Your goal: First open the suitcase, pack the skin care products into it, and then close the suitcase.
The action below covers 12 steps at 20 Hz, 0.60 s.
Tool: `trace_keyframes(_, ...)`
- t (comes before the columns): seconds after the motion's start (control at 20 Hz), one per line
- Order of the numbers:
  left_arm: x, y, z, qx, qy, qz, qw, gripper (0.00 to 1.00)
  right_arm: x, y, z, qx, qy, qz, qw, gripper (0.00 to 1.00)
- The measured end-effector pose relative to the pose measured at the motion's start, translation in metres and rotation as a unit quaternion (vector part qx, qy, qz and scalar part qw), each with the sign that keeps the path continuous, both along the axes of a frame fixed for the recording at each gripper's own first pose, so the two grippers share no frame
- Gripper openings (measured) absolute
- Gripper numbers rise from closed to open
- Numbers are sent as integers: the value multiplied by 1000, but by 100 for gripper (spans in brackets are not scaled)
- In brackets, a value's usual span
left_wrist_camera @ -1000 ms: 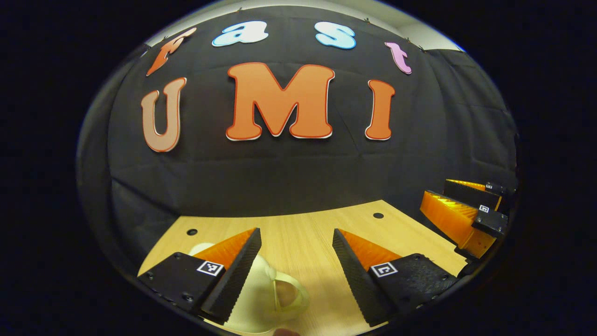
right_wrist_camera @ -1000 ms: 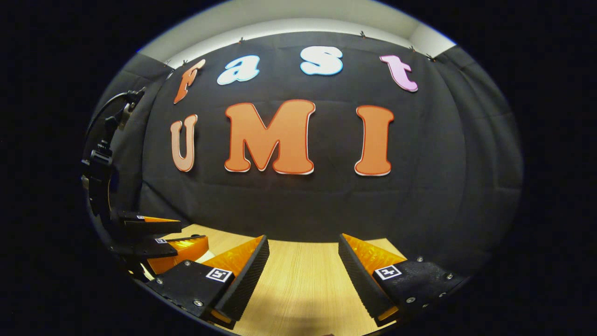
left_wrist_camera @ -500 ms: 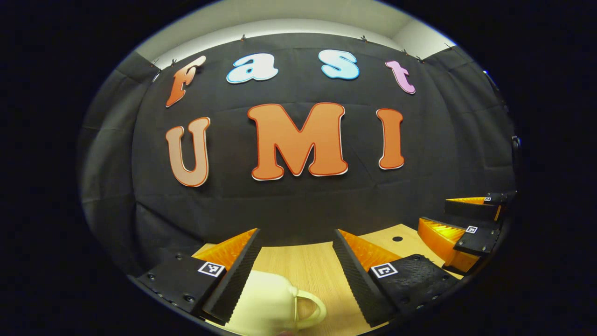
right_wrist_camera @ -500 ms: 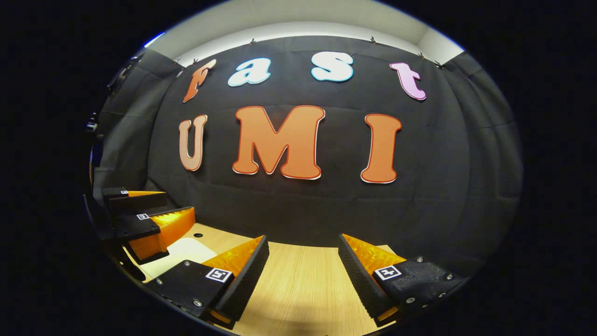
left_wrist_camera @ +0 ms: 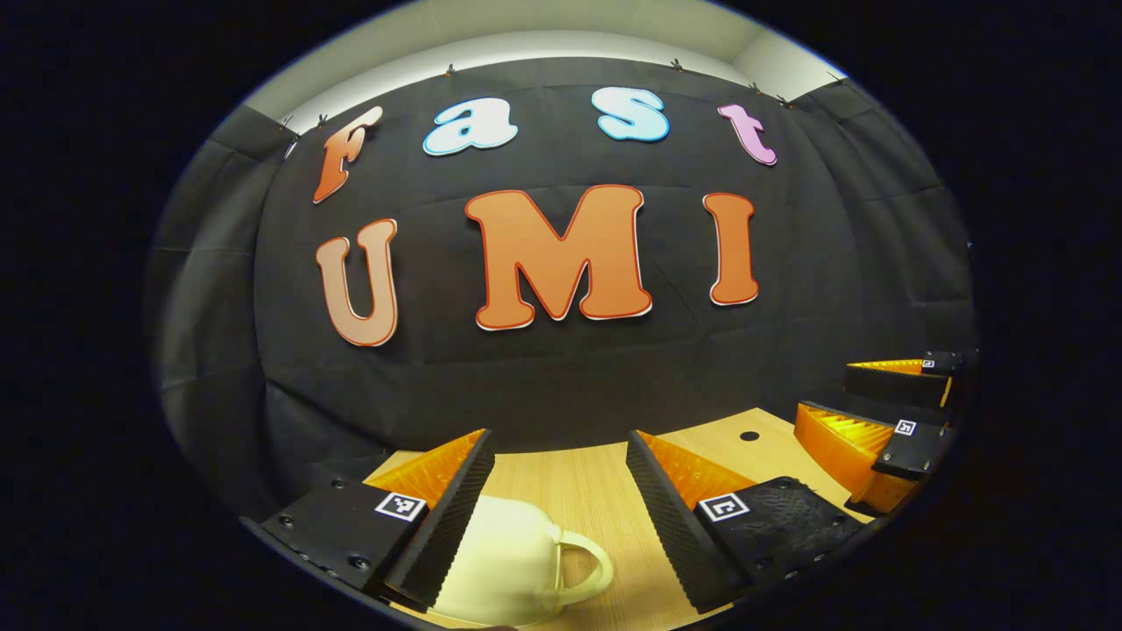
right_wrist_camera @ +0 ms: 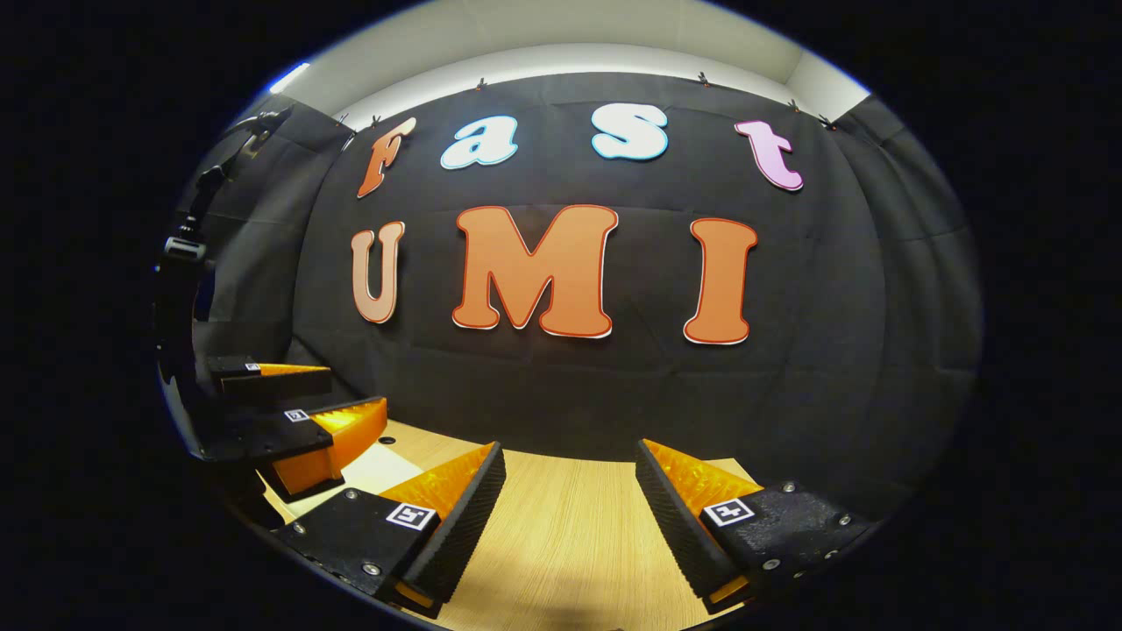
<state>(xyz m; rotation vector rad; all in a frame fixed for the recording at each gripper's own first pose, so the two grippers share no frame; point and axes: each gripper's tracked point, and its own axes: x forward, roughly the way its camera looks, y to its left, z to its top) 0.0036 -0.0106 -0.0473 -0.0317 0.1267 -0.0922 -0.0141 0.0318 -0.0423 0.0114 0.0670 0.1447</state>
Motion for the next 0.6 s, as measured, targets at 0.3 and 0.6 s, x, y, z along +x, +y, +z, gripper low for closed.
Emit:
trace_keyframes(0.3,-8,1,8,4,-19,-4,1000,96,-1,0,6,0,-9,0,1000,95)
trace_keyframes(0.6,-9,-2,7,0,-15,-9,1000,97,-5,-12,10,1,-12,-15,1000,95)
